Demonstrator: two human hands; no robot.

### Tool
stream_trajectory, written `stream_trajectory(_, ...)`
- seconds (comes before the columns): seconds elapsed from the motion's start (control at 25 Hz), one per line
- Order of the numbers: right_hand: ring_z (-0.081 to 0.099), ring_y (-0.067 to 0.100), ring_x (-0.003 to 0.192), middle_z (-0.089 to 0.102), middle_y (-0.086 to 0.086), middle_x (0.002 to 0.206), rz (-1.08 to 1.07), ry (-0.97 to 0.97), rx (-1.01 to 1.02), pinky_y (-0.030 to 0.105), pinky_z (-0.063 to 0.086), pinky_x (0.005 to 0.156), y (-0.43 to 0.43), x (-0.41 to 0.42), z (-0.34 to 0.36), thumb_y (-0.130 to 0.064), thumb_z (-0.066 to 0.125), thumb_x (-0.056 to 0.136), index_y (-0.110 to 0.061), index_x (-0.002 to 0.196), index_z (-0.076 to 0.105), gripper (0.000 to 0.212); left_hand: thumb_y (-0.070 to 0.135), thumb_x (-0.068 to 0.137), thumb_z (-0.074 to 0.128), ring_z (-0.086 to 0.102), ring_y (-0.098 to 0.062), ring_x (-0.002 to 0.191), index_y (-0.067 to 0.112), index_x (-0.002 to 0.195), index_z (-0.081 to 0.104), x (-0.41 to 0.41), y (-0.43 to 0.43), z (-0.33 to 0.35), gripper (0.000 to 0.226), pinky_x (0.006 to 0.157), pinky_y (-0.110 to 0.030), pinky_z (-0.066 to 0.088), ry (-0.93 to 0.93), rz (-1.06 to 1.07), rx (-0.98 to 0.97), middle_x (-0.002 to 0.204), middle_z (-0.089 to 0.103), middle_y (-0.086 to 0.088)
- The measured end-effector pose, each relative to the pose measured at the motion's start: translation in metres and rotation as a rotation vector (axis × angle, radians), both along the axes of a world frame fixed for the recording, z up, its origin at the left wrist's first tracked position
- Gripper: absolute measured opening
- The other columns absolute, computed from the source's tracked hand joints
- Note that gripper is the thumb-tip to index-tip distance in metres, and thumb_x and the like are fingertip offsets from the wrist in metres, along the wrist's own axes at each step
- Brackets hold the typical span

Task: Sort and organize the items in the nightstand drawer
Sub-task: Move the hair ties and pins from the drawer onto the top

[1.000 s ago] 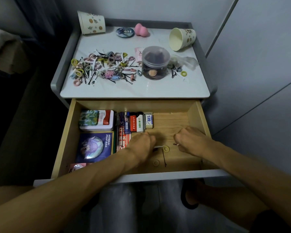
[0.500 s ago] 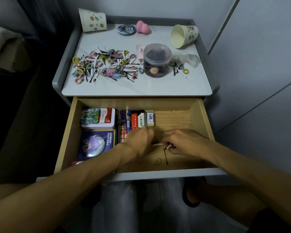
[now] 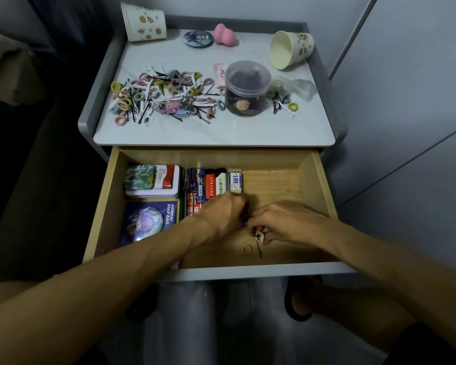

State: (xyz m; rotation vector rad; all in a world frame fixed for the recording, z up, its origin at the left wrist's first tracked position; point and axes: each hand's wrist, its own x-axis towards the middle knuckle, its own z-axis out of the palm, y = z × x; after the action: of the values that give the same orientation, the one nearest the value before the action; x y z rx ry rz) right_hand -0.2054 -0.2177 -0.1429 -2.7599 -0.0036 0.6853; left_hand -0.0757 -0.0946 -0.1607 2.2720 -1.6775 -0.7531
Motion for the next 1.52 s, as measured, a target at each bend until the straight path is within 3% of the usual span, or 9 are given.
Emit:
stream_trajectory(0.2, 0.051, 0.004, 0.093, 0.056, -0.015, 0.105, 0.031, 0.012, -0.017, 0.027, 0.042, 0.079, 0.004, 0.003, -0.003, -0.025, 0.069, 0.086, -0.033, 0.099, 0.061, 0.018, 0.024, 0.09, 0.059, 0.063, -0.021, 0.082, 0.018, 0.105, 0.061, -0.001, -0.001, -0.012, 0.017, 0.075, -0.036, 0.055, -0.036, -0.004, 0.019, 0.096, 0.063, -0.005)
stream_trajectory(0.36, 0.056, 0.009, 0.09, 0.056, -0.012, 0.097, 0.042, 0.071, -0.052, 0.029, 0.046, 0.083, 0.005, 0.005, -0.004, -0.024, 0.065, 0.089, -0.038, 0.084, 0.048, 0.022, 0.02, 0.096, 0.052, 0.058, -0.031, 0.093, 0.006, 0.105, 0.062, -0.008, -0.002, -0.007, 0.019, 0.074, -0.031, 0.04, -0.077, 0.02, 0.023, 0.102, 0.061, -0.014)
stream_trajectory(0.52, 0.059, 0.014, 0.089, 0.062, -0.004, 0.096, 0.127, 0.115, -0.145, 0.03, 0.048, 0.08, 0.002, 0.004, 0.0, -0.026, 0.056, 0.095, -0.029, 0.094, 0.06, 0.005, 0.017, 0.099, 0.045, 0.058, -0.02, 0.089, 0.011, 0.1, 0.062, -0.005, 0.007, 0.002, 0.017, 0.081, -0.028, 0.048, 0.008, -0.044, 0.023, 0.1, 0.06, -0.005)
stream_trajectory(0.76, 0.05, 0.014, 0.08, 0.049, -0.002, 0.085, 0.217, 0.09, -0.297, 0.027, 0.042, 0.075, 0.001, -0.005, 0.01, -0.019, 0.05, 0.098, -0.017, 0.102, 0.059, 0.01, 0.007, 0.101, 0.045, 0.056, -0.018, 0.094, 0.01, 0.112, 0.059, -0.007, 0.013, 0.013, 0.018, 0.082, -0.022, 0.041, -0.091, -0.056, 0.058, 0.106, 0.057, -0.007)
stream_trajectory(0.88, 0.05, 0.014, 0.078, 0.049, -0.002, 0.085, 0.135, 0.115, -0.297, 0.027, 0.037, 0.071, 0.004, -0.004, 0.008, -0.015, 0.051, 0.096, -0.015, 0.101, 0.059, 0.01, 0.013, 0.102, 0.045, 0.059, -0.021, 0.1, 0.009, 0.112, 0.059, -0.007, 0.016, 0.015, 0.017, 0.087, -0.025, 0.047, -0.062, -0.085, 0.085, 0.112, 0.059, -0.009)
stream_trajectory(1.04, 0.059, 0.016, 0.076, 0.06, 0.0, 0.086, -0.124, 0.085, -0.176, 0.032, 0.052, 0.071, -0.009, -0.008, 0.007, -0.017, 0.053, 0.095, -0.017, 0.096, 0.064, 0.011, 0.024, 0.095, 0.058, 0.058, -0.018, 0.092, 0.014, 0.103, 0.06, -0.006, 0.015, 0.013, 0.013, 0.082, -0.03, 0.05, 0.038, -0.146, 0.119, 0.107, 0.06, -0.008)
stream_trajectory(1.16, 0.06, 0.018, 0.075, 0.06, -0.001, 0.082, -0.243, 0.039, -0.099, 0.039, 0.055, 0.073, -0.014, -0.01, 0.01, -0.016, 0.056, 0.094, -0.017, 0.091, 0.065, 0.009, 0.027, 0.093, 0.06, 0.058, -0.022, 0.096, 0.012, 0.109, 0.059, -0.013, 0.013, 0.013, 0.022, 0.082, -0.032, 0.049, -0.018, -0.247, 0.19, 0.109, 0.056, -0.008)
stream_trajectory(1.32, 0.061, 0.017, 0.077, 0.06, -0.003, 0.083, -0.28, 0.043, -0.099, 0.036, 0.055, 0.075, -0.017, -0.01, 0.006, -0.015, 0.06, 0.093, -0.019, 0.095, 0.064, 0.006, 0.029, 0.095, 0.057, 0.056, -0.02, 0.097, 0.012, 0.116, 0.059, -0.015, 0.014, 0.007, 0.027, 0.079, -0.028, 0.044, -0.05, -0.307, 0.181, 0.115, 0.056, -0.008)
stream_trajectory(1.52, 0.062, 0.01, 0.083, 0.064, -0.007, 0.087, -0.345, 0.066, 0.1, 0.026, 0.051, 0.075, -0.008, -0.007, 0.012, -0.013, 0.067, 0.09, -0.022, 0.097, 0.067, 0.011, 0.031, 0.091, 0.061, 0.061, -0.02, 0.089, 0.014, 0.118, 0.06, -0.025, 0.011, 0.007, 0.031, 0.076, -0.029, 0.05, -0.081, -0.284, 0.147, 0.108, 0.061, -0.006)
